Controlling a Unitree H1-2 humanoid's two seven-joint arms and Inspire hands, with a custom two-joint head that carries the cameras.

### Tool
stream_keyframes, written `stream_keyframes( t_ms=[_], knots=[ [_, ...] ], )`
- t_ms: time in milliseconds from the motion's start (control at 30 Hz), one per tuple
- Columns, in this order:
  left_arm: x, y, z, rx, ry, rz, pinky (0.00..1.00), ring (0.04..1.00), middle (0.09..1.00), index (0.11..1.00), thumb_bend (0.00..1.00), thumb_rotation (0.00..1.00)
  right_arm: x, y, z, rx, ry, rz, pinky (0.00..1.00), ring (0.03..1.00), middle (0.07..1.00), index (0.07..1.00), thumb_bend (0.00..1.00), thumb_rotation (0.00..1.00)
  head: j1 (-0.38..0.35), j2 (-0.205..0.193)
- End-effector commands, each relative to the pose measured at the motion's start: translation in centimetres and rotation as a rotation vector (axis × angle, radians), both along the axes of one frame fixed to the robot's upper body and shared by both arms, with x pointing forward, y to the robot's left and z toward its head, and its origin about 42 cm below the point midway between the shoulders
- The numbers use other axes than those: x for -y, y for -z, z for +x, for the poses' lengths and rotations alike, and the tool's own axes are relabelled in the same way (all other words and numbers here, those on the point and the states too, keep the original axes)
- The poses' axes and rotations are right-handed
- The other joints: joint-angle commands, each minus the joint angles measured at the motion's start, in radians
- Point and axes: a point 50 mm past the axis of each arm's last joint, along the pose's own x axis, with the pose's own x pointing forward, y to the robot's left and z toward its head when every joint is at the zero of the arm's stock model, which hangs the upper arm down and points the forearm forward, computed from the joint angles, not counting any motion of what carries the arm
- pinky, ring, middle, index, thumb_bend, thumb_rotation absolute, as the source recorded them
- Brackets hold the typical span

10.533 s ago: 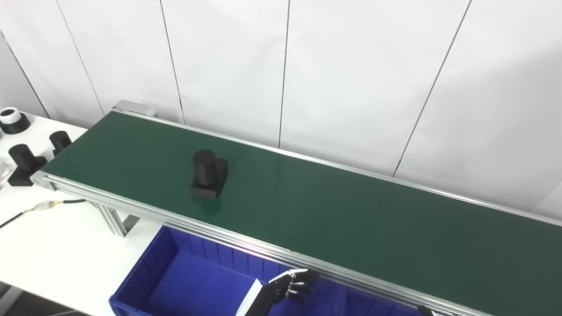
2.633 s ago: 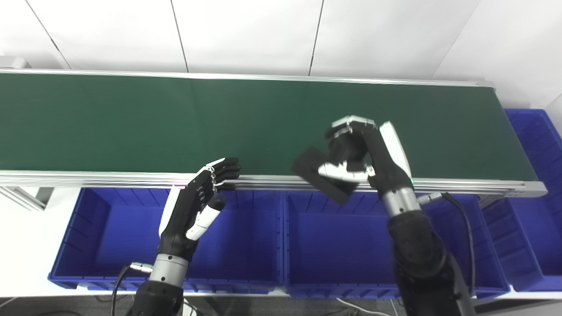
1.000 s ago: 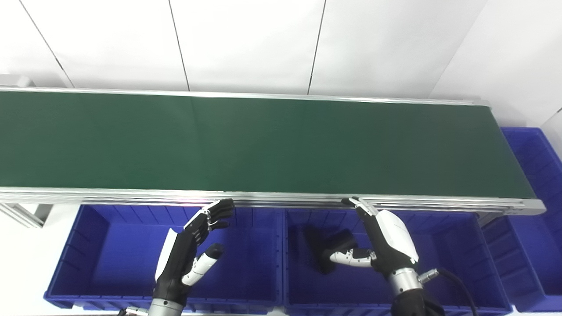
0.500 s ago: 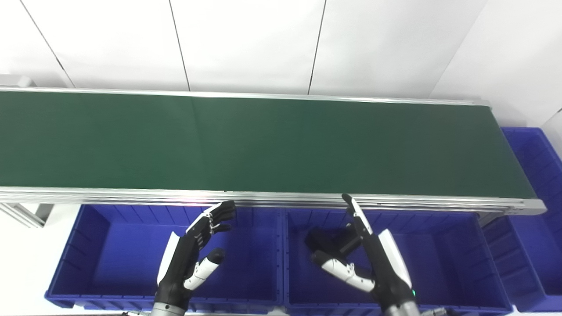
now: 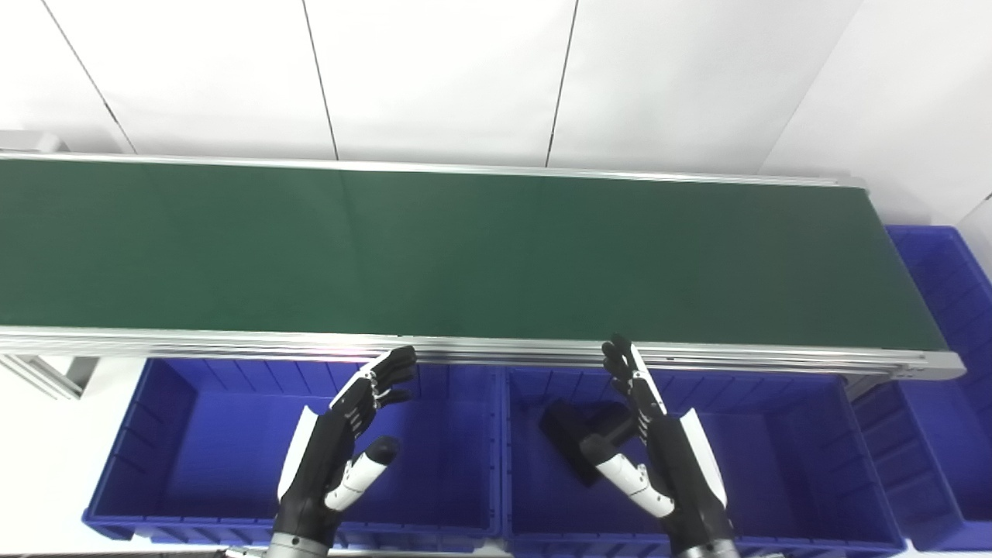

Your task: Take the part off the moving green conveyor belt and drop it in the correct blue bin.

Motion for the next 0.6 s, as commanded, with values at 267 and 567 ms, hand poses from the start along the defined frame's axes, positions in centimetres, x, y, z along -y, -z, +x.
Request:
stream_keyframes(
  t_ms=[267,567],
  knots=[
    [0.6,-2.4,1.0,0.066,0.014,-0.047,0.79,0.853,0.876,0.866,0.75,0.85,-0.3,-1.3,1.1,0.087,0.009,0.088,0.96,0.933,0.942,1.000,0.74,0.87,0.004,0.037],
    [0.6,-2.1,1.1,0.084,0.016,-0.067,0.81,0.869,0.889,0.885,0.70,0.84,-0.6,-0.7,1.2,0.096,0.028,0.102,0.94,0.917,0.925,0.997,0.72,0.86,-0.012,-0.020]
  ],
)
